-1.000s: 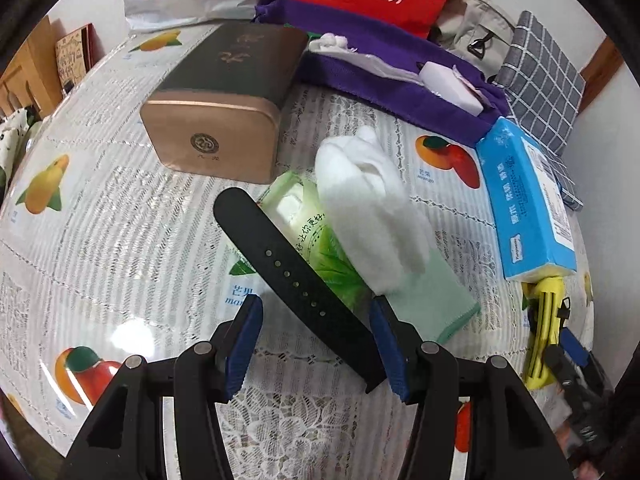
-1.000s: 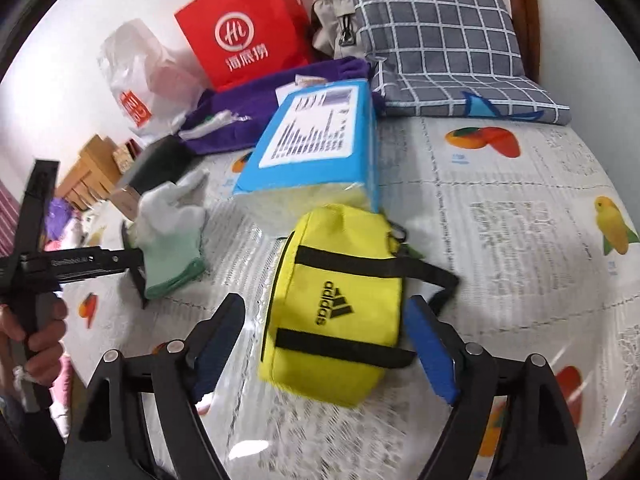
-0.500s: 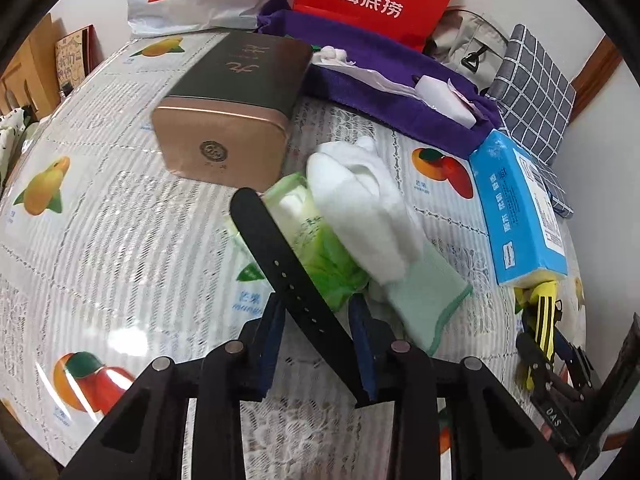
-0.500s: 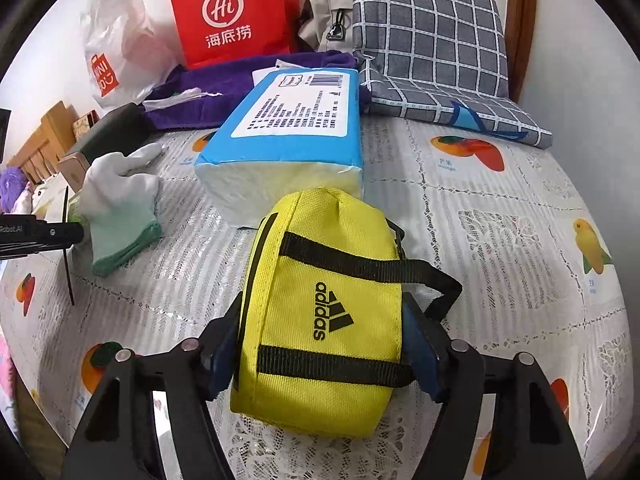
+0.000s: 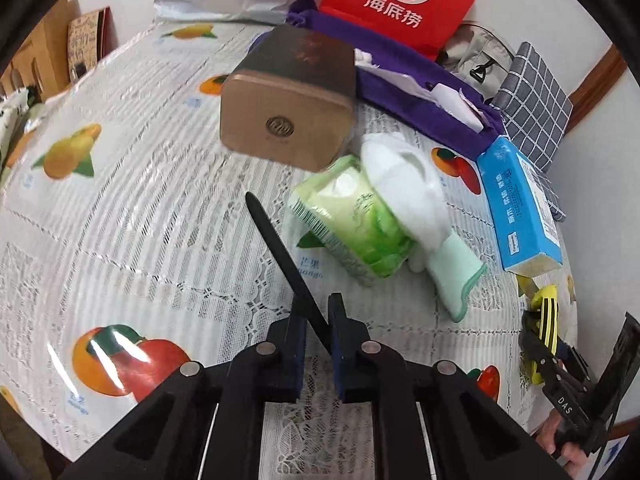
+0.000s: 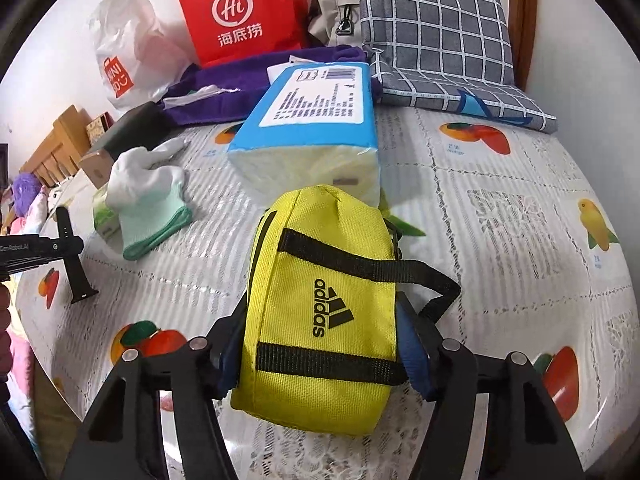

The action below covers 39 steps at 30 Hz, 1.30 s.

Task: Organize soft objects
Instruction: 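Carry the yellow bag in the right tool and the watch strap in the left tool to the towel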

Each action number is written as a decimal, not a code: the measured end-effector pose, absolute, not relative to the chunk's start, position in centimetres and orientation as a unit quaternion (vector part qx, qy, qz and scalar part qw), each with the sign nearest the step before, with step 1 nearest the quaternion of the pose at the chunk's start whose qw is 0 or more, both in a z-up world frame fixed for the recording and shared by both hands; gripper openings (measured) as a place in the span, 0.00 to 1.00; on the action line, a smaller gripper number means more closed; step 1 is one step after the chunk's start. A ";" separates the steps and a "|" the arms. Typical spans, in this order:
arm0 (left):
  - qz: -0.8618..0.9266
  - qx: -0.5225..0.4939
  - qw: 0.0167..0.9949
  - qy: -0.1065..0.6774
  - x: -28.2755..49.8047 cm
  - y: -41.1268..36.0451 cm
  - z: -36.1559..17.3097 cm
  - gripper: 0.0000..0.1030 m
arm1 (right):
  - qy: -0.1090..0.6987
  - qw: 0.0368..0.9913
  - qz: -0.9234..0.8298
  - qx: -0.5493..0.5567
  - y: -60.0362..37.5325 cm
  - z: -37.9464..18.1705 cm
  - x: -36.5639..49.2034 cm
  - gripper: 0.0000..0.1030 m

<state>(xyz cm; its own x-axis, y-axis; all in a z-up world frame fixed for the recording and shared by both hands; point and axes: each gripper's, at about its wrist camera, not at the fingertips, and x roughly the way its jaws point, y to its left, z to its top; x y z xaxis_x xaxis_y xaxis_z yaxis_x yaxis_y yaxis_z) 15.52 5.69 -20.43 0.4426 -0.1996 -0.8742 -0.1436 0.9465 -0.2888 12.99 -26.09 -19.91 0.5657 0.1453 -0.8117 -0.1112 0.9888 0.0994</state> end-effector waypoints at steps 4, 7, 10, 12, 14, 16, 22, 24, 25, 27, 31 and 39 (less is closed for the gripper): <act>-0.023 -0.167 0.839 0.518 15.3 5.8 -20.4 0.08 | 0.460 0.885 0.071 0.019 -26.0 -19.5 12.5 0.60; -0.026 -0.162 0.846 0.507 15.0 5.9 -19.5 0.07 | 0.452 0.889 0.070 0.019 -26.1 -18.5 12.1 0.60; -0.028 -0.162 0.851 0.499 14.9 6.3 -18.4 0.07 | 0.441 0.894 0.075 0.030 -26.2 -17.2 11.7 0.60; -0.028 -0.160 0.854 0.494 14.8 6.6 -17.7 0.06 | 0.435 0.896 0.080 0.035 -26.2 -16.5 11.7 0.59; -0.027 -0.158 0.857 0.489 14.7 6.8 -17.0 0.06 | 0.431 0.898 0.080 0.032 -26.0 -15.9 11.6 0.59; -0.025 -0.155 0.860 0.485 14.6 6.9 -16.2 0.06 | 0.425 0.901 0.081 0.027 -25.8 -15.2 11.6 0.59; -0.019 -0.151 0.870 0.470 14.4 7.4 -14.0 0.06 | 0.409 0.908 0.093 0.020 -25.1 -12.6 11.6 0.59; -0.019 -0.150 0.873 0.464 14.4 7.6 -13.2 0.06 | 0.400 0.911 0.096 0.015 -24.8 -11.6 11.7 0.59; -0.021 -0.149 0.875 0.460 14.4 7.6 -13.0 0.06 | 0.397 0.913 0.098 0.014 -24.7 -11.2 11.7 0.59; -0.021 -0.147 0.877 0.456 14.7 7.7 -12.6 0.06 | 0.391 0.915 0.101 0.013 -24.5 -10.4 11.9 0.59; -0.013 -0.125 0.872 0.474 15.3 7.4 -13.5 0.06 | 0.388 0.916 0.102 0.009 -24.1 -9.9 12.2 0.59; 0.023 -0.098 0.838 0.536 17.1 6.0 -18.4 0.23 | 0.410 0.906 0.101 0.003 -23.9 -12.0 12.7 0.59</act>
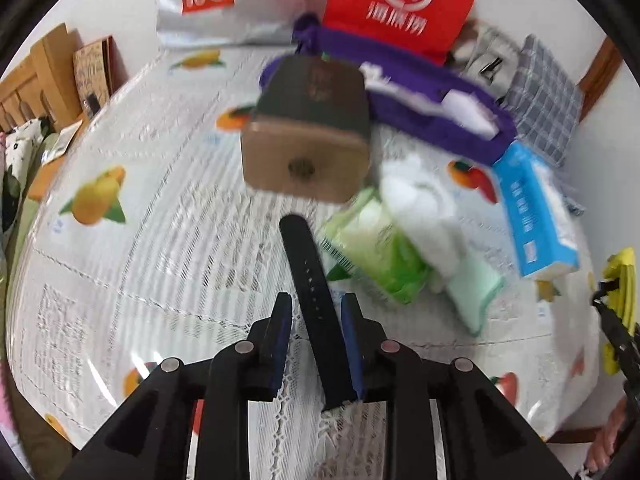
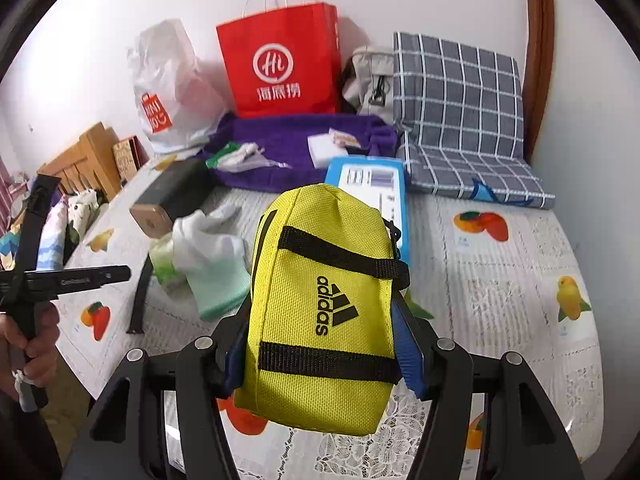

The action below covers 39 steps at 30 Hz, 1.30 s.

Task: Organize soft objects
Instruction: 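Carry the yellow bag in the right tool and the watch strap in the left tool to the towel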

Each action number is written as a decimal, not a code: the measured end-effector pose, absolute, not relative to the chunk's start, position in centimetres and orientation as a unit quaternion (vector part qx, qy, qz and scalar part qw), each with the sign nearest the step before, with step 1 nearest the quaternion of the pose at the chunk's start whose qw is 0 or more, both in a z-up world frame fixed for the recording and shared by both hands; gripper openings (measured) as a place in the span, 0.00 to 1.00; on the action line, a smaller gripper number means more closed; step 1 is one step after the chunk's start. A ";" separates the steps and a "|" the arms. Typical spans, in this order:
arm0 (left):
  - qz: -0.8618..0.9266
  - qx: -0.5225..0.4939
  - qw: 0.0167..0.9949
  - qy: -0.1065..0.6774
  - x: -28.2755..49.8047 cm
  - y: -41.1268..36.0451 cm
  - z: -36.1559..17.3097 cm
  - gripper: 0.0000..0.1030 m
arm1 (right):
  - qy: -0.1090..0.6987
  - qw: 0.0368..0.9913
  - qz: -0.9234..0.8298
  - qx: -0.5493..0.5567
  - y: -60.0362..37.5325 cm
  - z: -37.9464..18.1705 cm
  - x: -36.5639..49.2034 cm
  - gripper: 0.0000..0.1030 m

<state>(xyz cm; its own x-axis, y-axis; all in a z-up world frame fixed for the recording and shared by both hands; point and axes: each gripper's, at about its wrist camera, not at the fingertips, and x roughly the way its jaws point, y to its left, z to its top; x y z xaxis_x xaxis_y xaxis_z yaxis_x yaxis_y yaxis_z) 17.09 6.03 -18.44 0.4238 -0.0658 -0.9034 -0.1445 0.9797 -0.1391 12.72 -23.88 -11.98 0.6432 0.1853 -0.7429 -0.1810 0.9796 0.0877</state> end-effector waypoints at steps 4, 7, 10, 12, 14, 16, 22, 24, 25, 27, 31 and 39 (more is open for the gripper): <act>0.053 -0.067 0.833 0.546 18.0 5.0 -20.0 0.38 | 0.419 0.903 0.098 0.008 -24.4 -13.0 13.1 0.59; 0.078 -0.043 0.837 0.540 18.1 4.3 -20.5 0.46 | 0.423 0.901 0.096 0.014 -24.7 -13.6 13.6 0.59; 0.076 -0.024 0.846 0.527 18.1 3.5 -20.6 0.35 | 0.429 0.898 0.099 0.018 -24.8 -14.3 14.1 0.59; 0.068 -0.019 0.847 0.527 18.2 3.0 -20.4 0.21 | 0.433 0.896 0.101 0.019 -24.7 -14.6 14.5 0.59; 0.068 -0.014 0.847 0.528 18.3 2.9 -20.4 0.20 | 0.433 0.895 0.103 0.021 -24.6 -14.7 14.5 0.59; 0.061 -0.025 0.847 0.528 18.3 3.3 -20.3 0.20 | 0.431 0.896 0.105 0.021 -24.6 -14.5 14.3 0.59; 0.050 -0.058 0.850 0.521 17.4 4.6 -18.6 0.19 | 0.419 0.902 0.100 0.020 -25.1 -13.2 13.5 0.59; 0.053 -0.058 0.853 0.515 17.3 5.0 -18.1 0.19 | 0.414 0.905 0.099 0.020 -25.2 -12.8 13.3 0.59; 0.052 -0.059 0.855 0.512 17.0 5.1 -17.6 0.19 | 0.411 0.906 0.099 0.020 -25.2 -12.5 13.1 0.59; 0.051 -0.061 0.858 0.507 16.7 5.3 -17.0 0.19 | 0.405 0.908 0.100 0.020 -25.2 -12.0 12.8 0.59; 0.049 -0.061 0.868 0.491 15.6 5.6 -15.0 0.19 | 0.393 0.914 0.103 0.018 -24.9 -10.8 12.0 0.59; 0.032 -0.058 0.882 0.466 15.0 6.2 -11.4 0.19 | 0.376 0.921 0.103 0.013 -23.9 -9.0 11.6 0.59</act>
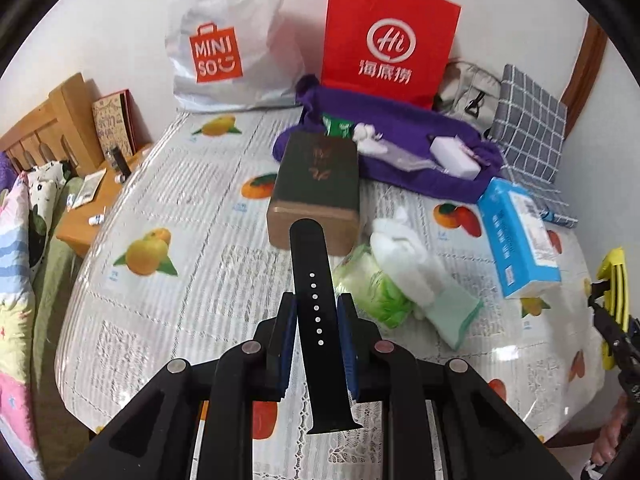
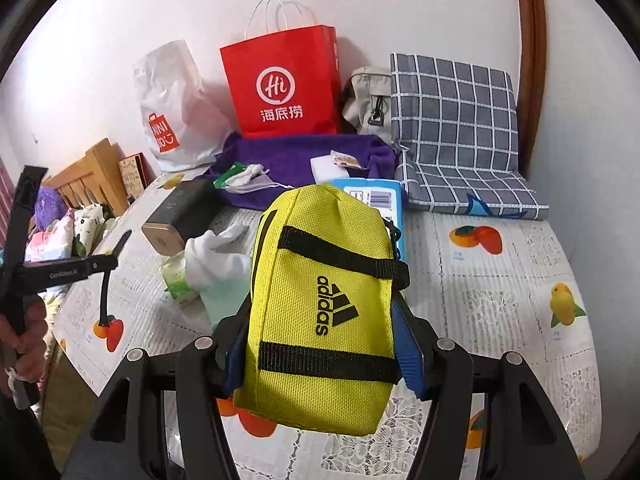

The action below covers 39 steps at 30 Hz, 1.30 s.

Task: Organize soft objects
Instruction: 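Carry the yellow bag in the right tool and the watch strap in the left tool to the towel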

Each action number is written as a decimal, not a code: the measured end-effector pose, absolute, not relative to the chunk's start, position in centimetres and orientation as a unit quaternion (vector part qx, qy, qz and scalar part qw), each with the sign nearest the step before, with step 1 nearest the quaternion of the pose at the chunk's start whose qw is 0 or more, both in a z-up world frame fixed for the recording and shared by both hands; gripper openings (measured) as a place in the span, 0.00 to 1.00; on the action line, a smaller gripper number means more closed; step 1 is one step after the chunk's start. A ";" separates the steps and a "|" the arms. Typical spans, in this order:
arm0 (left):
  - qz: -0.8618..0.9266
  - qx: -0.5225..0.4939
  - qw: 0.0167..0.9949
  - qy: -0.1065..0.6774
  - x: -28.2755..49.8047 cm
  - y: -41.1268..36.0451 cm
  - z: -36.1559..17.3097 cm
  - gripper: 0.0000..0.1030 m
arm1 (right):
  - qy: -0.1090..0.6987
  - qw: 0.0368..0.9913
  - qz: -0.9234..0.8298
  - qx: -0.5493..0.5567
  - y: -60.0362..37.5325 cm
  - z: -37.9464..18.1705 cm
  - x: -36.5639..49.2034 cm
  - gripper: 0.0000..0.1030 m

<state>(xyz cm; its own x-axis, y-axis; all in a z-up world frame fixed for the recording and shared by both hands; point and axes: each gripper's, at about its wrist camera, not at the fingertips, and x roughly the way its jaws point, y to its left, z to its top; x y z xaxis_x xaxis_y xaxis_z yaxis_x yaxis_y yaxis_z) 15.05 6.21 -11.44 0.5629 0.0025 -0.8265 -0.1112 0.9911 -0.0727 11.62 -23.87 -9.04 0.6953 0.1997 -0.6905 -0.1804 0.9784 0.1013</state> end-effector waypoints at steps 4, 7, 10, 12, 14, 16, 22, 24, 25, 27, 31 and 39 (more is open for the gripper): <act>0.026 -0.063 0.889 0.453 15.8 6.5 -10.1 0.19 | 0.374 0.921 0.105 0.006 -23.4 -8.4 12.1 0.59; 0.023 -0.066 0.892 0.446 16.8 6.6 -9.3 0.19 | 0.372 0.922 0.103 -0.001 -23.2 -7.8 13.0 0.59; 0.020 -0.070 0.894 0.441 18.0 6.6 -8.7 0.19 | 0.366 0.925 0.102 -0.008 -23.2 -7.0 14.1 0.59; 0.018 -0.068 0.896 0.439 18.7 6.5 -8.4 0.19 | 0.364 0.926 0.100 -0.011 -23.2 -6.6 15.1 0.59; 0.014 -0.069 0.896 0.438 19.6 6.5 -8.1 0.19 | 0.364 0.926 0.099 -0.012 -23.1 -6.3 16.2 0.59; 0.012 -0.072 0.896 0.437 20.6 6.7 -7.8 0.19 | 0.362 0.927 0.100 -0.014 -22.9 -6.1 17.3 0.59; 0.014 -0.070 0.901 0.428 23.6 7.1 -7.0 0.19 | 0.364 0.926 0.098 -0.010 -22.4 -5.5 21.0 0.59; 0.016 -0.070 0.902 0.426 24.7 7.3 -6.7 0.19 | 0.365 0.926 0.096 -0.010 -22.3 -5.4 22.4 0.59; 0.017 -0.070 0.902 0.425 25.2 7.3 -6.6 0.19 | 0.365 0.926 0.096 -0.009 -22.2 -5.3 23.0 0.59; 0.018 -0.068 0.903 0.424 26.3 7.3 -6.5 0.19 | 0.367 0.925 0.100 -0.007 -22.1 -5.3 24.5 0.59; 0.017 -0.068 0.903 0.424 28.9 7.0 -6.3 0.19 | 0.377 0.920 0.110 0.003 -21.9 -5.4 27.6 0.59; 0.005 -0.064 0.906 0.419 33.0 6.2 -5.8 0.19 | 0.378 0.917 0.129 0.013 -20.9 -5.0 32.9 0.59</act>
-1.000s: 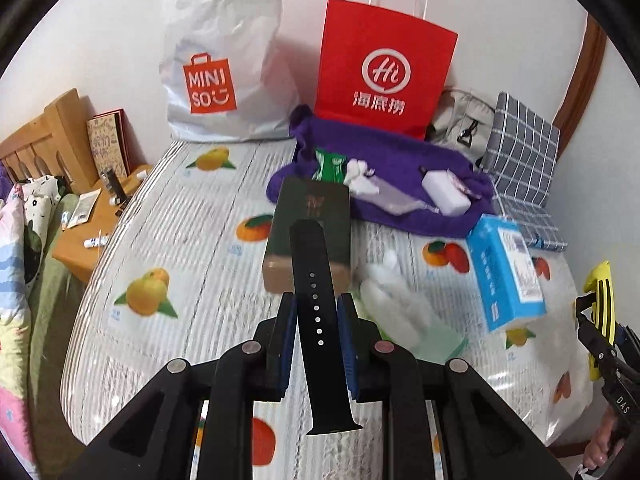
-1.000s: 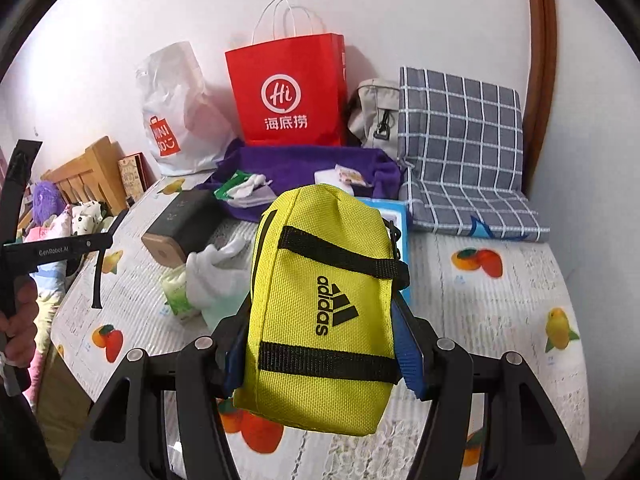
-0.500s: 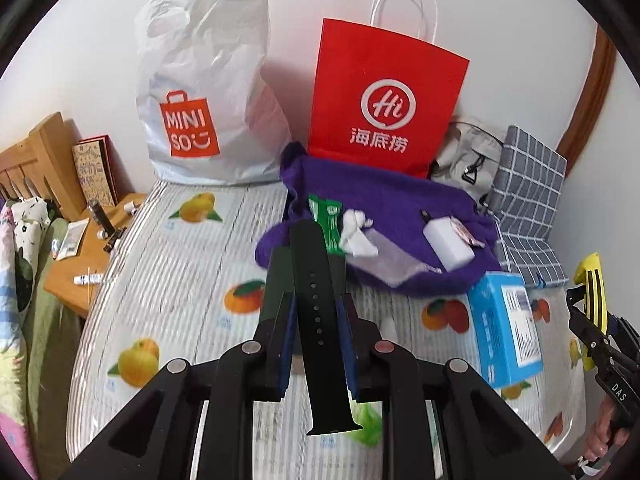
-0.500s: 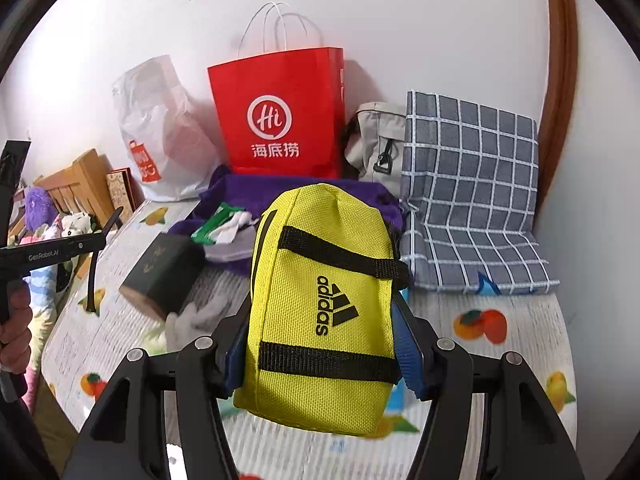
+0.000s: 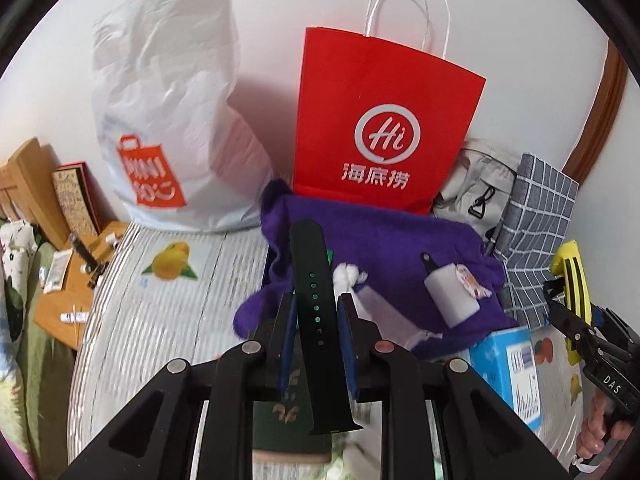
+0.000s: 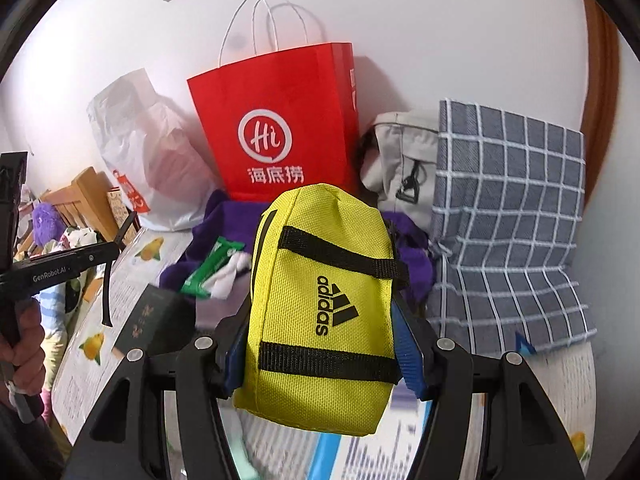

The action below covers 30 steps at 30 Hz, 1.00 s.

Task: Organize soft objects
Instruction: 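Carry the yellow bag in the right tool and the watch strap in the left tool to the towel, then open the right tool to drop the yellow bag on the towel while the left tool releases the strap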

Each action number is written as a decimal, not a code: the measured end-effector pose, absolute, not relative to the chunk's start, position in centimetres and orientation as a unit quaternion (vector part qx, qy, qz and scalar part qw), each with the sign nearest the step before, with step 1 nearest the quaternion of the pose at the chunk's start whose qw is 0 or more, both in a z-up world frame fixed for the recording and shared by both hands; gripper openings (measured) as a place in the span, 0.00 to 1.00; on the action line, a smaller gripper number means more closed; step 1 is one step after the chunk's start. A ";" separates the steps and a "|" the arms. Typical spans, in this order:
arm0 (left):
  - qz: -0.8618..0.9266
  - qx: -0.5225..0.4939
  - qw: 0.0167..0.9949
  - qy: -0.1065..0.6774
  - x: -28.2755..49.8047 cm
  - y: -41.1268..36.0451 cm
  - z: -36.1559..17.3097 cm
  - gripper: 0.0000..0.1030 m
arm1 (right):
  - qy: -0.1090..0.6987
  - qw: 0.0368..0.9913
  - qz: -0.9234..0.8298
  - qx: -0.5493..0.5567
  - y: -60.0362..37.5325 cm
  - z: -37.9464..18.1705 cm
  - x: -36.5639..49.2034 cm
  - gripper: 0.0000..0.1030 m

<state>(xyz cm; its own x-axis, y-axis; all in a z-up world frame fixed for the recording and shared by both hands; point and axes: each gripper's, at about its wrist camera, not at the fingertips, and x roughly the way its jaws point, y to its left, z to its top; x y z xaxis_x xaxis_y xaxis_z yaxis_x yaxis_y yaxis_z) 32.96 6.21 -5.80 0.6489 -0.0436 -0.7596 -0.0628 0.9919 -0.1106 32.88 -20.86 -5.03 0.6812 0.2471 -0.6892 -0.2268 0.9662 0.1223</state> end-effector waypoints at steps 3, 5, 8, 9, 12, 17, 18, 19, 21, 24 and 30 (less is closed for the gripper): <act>0.003 -0.063 0.906 0.418 34.5 5.9 -5.8 0.19 | 0.381 0.914 0.135 0.019 -20.2 -5.2 35.0 0.59; -0.001 -0.063 0.906 0.418 35.6 5.7 -5.9 0.19 | 0.382 0.913 0.143 0.019 -19.6 -5.2 36.0 0.59; -0.006 -0.058 0.906 0.420 37.1 5.2 -6.2 0.19 | 0.382 0.912 0.150 0.017 -18.5 -5.2 37.7 0.59; -0.007 -0.056 0.906 0.420 37.6 5.0 -6.3 0.19 | 0.383 0.911 0.151 0.015 -18.2 -5.4 38.3 0.59; -0.011 -0.056 0.905 0.422 39.0 4.9 -7.0 0.19 | 0.390 0.908 0.154 0.014 -17.6 -6.4 39.7 0.59; -0.021 -0.074 0.898 0.433 41.3 5.1 -8.3 0.19 | 0.409 0.899 0.154 0.014 -17.4 -8.7 41.1 0.59; -0.023 -0.069 0.898 0.434 41.8 4.9 -8.6 0.19 | 0.413 0.898 0.154 0.014 -17.4 -9.0 41.4 0.59; -0.023 -0.068 0.896 0.437 42.3 4.8 -8.9 0.19 | 0.417 0.895 0.155 0.014 -17.3 -9.4 41.7 0.60; -0.021 -0.068 0.894 0.443 42.9 4.8 -9.5 0.19 | 0.421 0.893 0.157 0.013 -17.2 -9.9 42.0 0.60; -0.022 -0.072 0.889 0.452 44.0 4.8 -10.9 0.19 | 0.432 0.888 0.159 0.001 -16.5 -10.8 42.6 0.60; -0.029 -0.078 0.875 0.477 45.7 4.9 -13.0 0.19 | 0.458 0.871 0.176 -0.024 -14.7 -13.1 43.5 0.60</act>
